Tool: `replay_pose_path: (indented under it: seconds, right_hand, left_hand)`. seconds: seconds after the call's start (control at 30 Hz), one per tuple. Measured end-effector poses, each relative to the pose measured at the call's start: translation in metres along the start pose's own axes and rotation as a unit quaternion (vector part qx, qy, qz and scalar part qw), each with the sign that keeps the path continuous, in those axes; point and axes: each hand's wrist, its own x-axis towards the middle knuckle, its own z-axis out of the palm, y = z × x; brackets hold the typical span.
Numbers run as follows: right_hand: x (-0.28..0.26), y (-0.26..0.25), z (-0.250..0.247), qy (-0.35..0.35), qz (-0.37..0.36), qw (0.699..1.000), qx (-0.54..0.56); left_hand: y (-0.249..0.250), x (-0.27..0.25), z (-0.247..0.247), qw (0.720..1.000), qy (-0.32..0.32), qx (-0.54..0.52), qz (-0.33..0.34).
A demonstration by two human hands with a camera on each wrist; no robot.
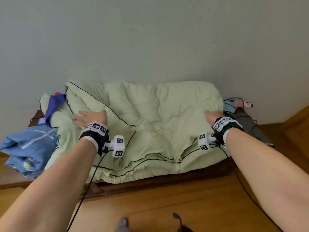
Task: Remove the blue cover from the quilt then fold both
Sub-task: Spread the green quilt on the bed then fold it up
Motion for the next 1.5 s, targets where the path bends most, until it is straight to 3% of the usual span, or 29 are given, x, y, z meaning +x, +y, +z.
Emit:
replay_pose_path:
  seconds: [0.07, 0.23, 0.37, 0.47, 0.63, 0.77, 0.97, 1.2, 1.4, 1.5]
  right_hand:
    - [0.017, 0.013, -0.008, -0.013, -0.027, 0.999, -0.028]
    - [0.014, 0.058, -0.044, -0.006, -0.133, 0.981, -0.140]
    - [0.038, 0.090, -0.056, -0.120, -0.144, 0.975, -0.123]
    - [0.058, 0.105, -0.053, -0.177, -0.135, 0.969, -0.105]
    - [0.090, 0.104, -0.043, -0.157, -0.145, 0.966, -0.144]
    - [0.122, 0.120, -0.028, -0.144, -0.080, 0.965, -0.203]
    - [0.173, 0.180, 0.010, -0.161, -0.039, 0.971, -0.173]
    - [0.221, 0.219, 0.055, -0.197, -0.005, 0.972, -0.127]
    - [0.244, 0.244, 0.068, -0.222, -0.034, 0.965, -0.138]
    - [0.246, 0.228, 0.054, -0.243, -0.031, 0.954, -0.176]
  left_hand:
    - [0.020, -0.039, 0.025, 0.997, -0.037, 0.008, 0.075]
    - [0.035, -0.149, 0.106, 0.977, -0.171, 0.027, 0.129]
    - [0.053, -0.204, 0.144, 0.955, -0.240, 0.033, 0.174]
    - [0.064, -0.224, 0.159, 0.953, -0.232, 0.012, 0.194]
    - [0.071, -0.225, 0.213, 0.947, -0.247, 0.074, 0.194]
    - [0.069, -0.210, 0.279, 0.908, -0.279, 0.223, 0.219]
    - [0.044, -0.200, 0.362, 0.851, -0.358, 0.330, 0.198]
    - [0.024, -0.186, 0.413, 0.825, -0.363, 0.395, 0.180]
    - [0.003, -0.216, 0.432, 0.848, -0.308, 0.398, 0.165]
    - [0.030, -0.227, 0.409, 0.873, -0.312, 0.352, 0.128]
